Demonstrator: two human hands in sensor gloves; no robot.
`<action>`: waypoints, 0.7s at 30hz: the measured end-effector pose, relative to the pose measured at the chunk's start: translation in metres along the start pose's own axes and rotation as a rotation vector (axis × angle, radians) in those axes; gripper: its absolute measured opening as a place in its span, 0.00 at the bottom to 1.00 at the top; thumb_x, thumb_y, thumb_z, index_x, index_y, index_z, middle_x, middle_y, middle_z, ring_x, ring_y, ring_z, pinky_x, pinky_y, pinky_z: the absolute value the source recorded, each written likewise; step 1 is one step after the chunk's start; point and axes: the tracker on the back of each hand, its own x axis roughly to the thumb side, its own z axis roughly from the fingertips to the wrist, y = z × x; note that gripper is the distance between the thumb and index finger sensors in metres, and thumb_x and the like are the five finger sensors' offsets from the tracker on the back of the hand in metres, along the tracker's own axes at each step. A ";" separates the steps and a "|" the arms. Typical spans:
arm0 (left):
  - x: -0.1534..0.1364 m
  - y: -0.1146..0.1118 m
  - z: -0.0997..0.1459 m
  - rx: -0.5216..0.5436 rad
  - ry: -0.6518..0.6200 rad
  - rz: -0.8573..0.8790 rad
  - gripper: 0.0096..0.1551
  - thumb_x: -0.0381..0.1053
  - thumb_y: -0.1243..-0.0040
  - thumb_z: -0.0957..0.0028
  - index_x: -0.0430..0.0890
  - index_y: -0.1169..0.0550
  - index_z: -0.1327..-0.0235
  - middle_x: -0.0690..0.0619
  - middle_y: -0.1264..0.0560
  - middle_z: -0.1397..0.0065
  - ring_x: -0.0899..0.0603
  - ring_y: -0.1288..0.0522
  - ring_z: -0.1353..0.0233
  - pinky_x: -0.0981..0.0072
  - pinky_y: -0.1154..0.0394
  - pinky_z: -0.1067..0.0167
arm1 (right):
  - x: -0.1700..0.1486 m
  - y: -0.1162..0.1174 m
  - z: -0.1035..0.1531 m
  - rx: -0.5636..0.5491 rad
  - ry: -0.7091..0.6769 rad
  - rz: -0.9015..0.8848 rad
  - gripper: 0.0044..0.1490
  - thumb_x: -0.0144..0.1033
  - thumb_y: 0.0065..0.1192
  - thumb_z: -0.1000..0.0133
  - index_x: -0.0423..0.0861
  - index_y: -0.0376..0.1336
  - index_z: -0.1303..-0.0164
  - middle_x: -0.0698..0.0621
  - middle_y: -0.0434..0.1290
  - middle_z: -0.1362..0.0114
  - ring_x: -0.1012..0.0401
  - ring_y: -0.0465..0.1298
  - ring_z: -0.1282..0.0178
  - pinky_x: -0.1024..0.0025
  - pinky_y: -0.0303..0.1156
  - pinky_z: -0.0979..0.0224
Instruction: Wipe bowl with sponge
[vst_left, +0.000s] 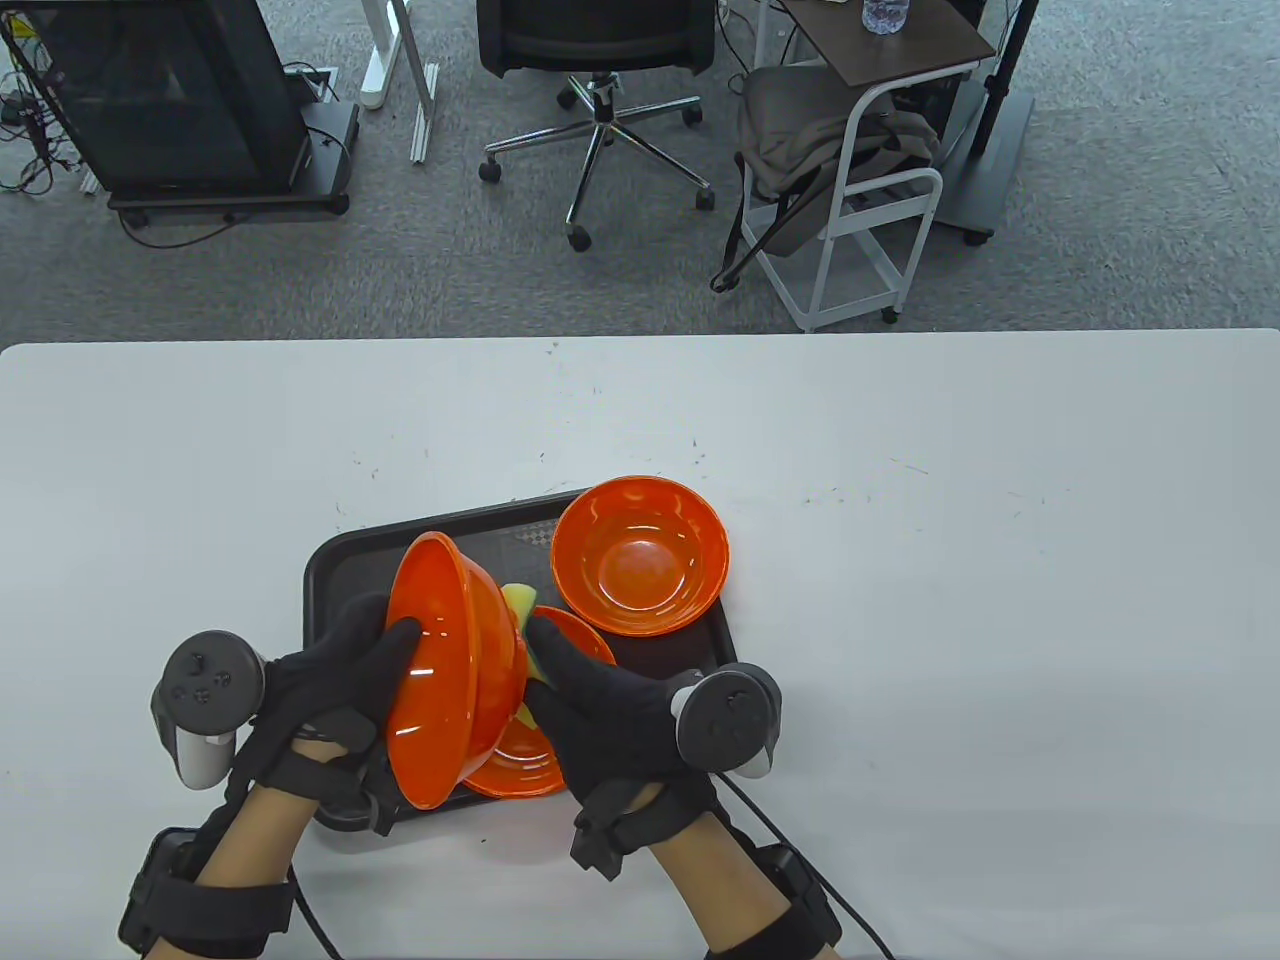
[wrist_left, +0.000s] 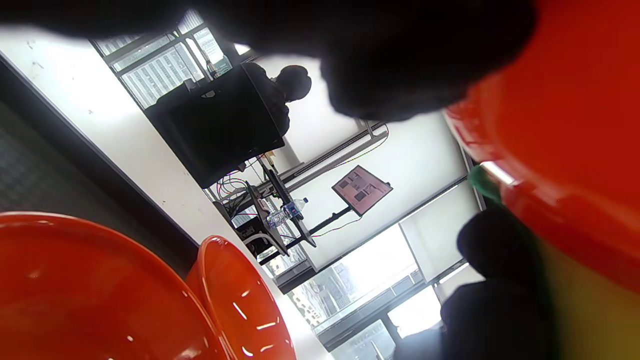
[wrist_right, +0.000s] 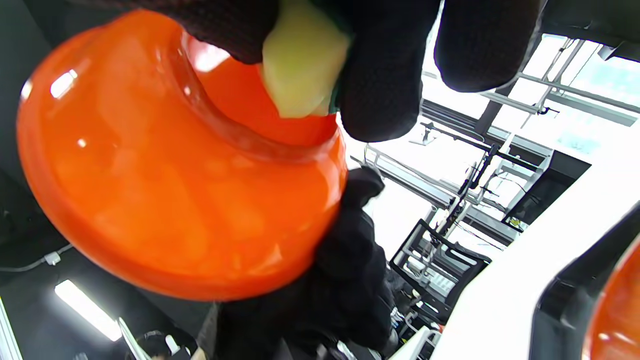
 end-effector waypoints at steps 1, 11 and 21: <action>0.000 0.001 0.000 0.010 -0.002 0.010 0.30 0.62 0.41 0.45 0.41 0.24 0.42 0.58 0.15 0.74 0.57 0.19 0.88 0.69 0.17 0.86 | -0.001 0.002 0.000 0.013 0.010 0.002 0.33 0.40 0.55 0.33 0.38 0.50 0.25 0.36 0.70 0.27 0.48 0.80 0.37 0.40 0.71 0.35; -0.005 0.018 0.000 0.092 0.012 0.051 0.30 0.62 0.40 0.45 0.41 0.24 0.43 0.59 0.15 0.75 0.57 0.19 0.88 0.69 0.17 0.86 | -0.005 0.012 -0.002 0.111 0.029 -0.025 0.33 0.40 0.56 0.33 0.38 0.50 0.25 0.36 0.71 0.27 0.48 0.80 0.37 0.40 0.71 0.35; -0.011 0.020 -0.002 0.061 0.042 0.051 0.30 0.62 0.40 0.45 0.41 0.23 0.43 0.59 0.15 0.74 0.57 0.19 0.88 0.69 0.17 0.86 | -0.002 -0.001 0.000 -0.019 0.007 -0.117 0.33 0.41 0.56 0.33 0.38 0.50 0.25 0.36 0.71 0.28 0.48 0.81 0.38 0.41 0.72 0.35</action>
